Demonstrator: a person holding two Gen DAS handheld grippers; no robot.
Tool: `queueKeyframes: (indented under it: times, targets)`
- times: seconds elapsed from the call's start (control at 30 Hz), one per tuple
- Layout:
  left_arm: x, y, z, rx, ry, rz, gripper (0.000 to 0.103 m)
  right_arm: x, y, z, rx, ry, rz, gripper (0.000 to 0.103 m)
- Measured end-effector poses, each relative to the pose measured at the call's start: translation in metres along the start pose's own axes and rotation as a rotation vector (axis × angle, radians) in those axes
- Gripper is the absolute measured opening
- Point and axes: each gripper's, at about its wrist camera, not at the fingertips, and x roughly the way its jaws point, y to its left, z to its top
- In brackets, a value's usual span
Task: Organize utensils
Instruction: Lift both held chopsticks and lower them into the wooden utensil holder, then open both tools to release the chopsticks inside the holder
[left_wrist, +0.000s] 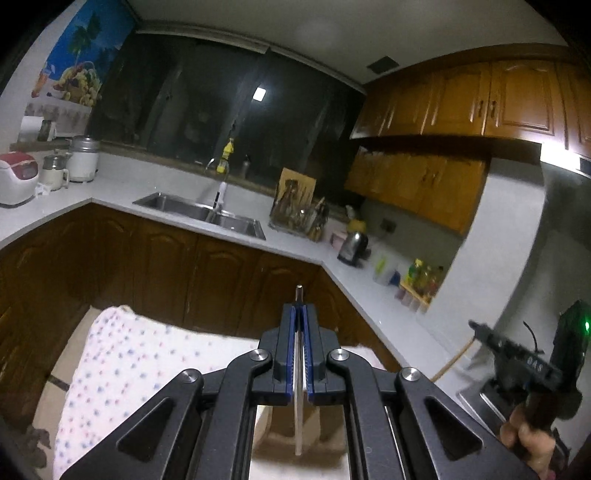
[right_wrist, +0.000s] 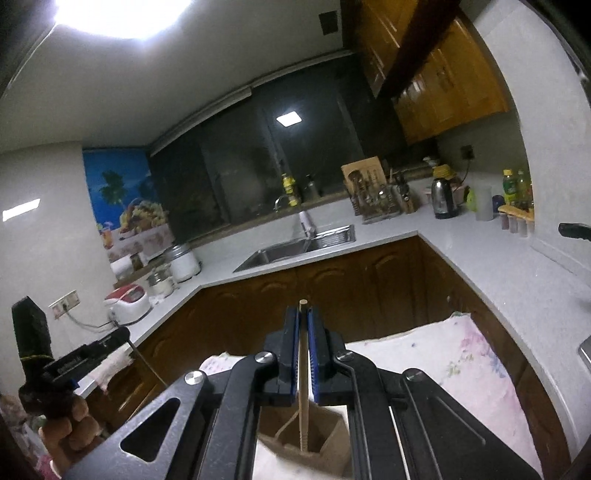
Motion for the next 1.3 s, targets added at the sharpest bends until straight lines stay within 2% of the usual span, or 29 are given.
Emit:
queueKeyframes:
  times: [0.27, 0.4, 0.53, 0.73, 0.87, 1.07, 1.1, 1.13, 1.17, 1.2, 1.23, 1.27, 1.3]
  targets:
    - [0.089, 0.025, -0.058, -0.064, 0.016, 0.028, 0.002, 0.046, -0.025, -0.032, 0.039, 0.022, -0.019, 0.005]
    - [0.119, 0.035, -0.088, -0.1, 0.024, 0.063, 0.002, 0.068, -0.038, -0.061, 0.078, 0.044, -0.024, 0.005]
    - [0.141, 0.028, -0.103, -0.102, 0.048, 0.071, 0.002, 0.079, -0.047, -0.082, 0.111, 0.06, -0.019, 0.005]
    - [0.158, 0.017, -0.093, -0.084, 0.104, 0.075, 0.003, 0.08, -0.05, -0.091, 0.117, 0.06, -0.011, 0.005]
    - [0.154, 0.022, -0.076, -0.106, 0.118, 0.069, 0.003, 0.083, -0.05, -0.086, 0.11, 0.085, -0.012, 0.006]
    - [0.143, 0.02, -0.073, -0.078, 0.125, 0.086, 0.003, 0.09, -0.054, -0.086, 0.13, 0.123, -0.014, 0.009]
    - [0.143, 0.02, -0.071, -0.075, 0.131, 0.077, 0.004, 0.089, -0.054, -0.087, 0.135, 0.125, -0.012, 0.01]
    - [0.143, 0.019, -0.07, -0.074, 0.134, 0.072, 0.011, 0.088, -0.054, -0.087, 0.139, 0.125, -0.002, 0.01]
    - [0.142, 0.019, -0.069, -0.075, 0.133, 0.071, 0.022, 0.087, -0.054, -0.087, 0.141, 0.126, 0.001, 0.011]
    - [0.139, 0.019, -0.067, -0.074, 0.124, 0.083, 0.028, 0.086, -0.054, -0.087, 0.144, 0.125, 0.003, 0.018]
    - [0.137, 0.02, -0.068, -0.073, 0.12, 0.09, 0.04, 0.085, -0.055, -0.086, 0.148, 0.122, 0.004, 0.023]
    - [0.134, 0.02, -0.069, -0.073, 0.116, 0.093, 0.046, 0.083, -0.056, -0.085, 0.158, 0.118, 0.014, 0.045]
    - [0.13, 0.02, -0.069, -0.074, 0.112, 0.092, 0.047, 0.08, -0.057, -0.085, 0.169, 0.111, 0.027, 0.068]
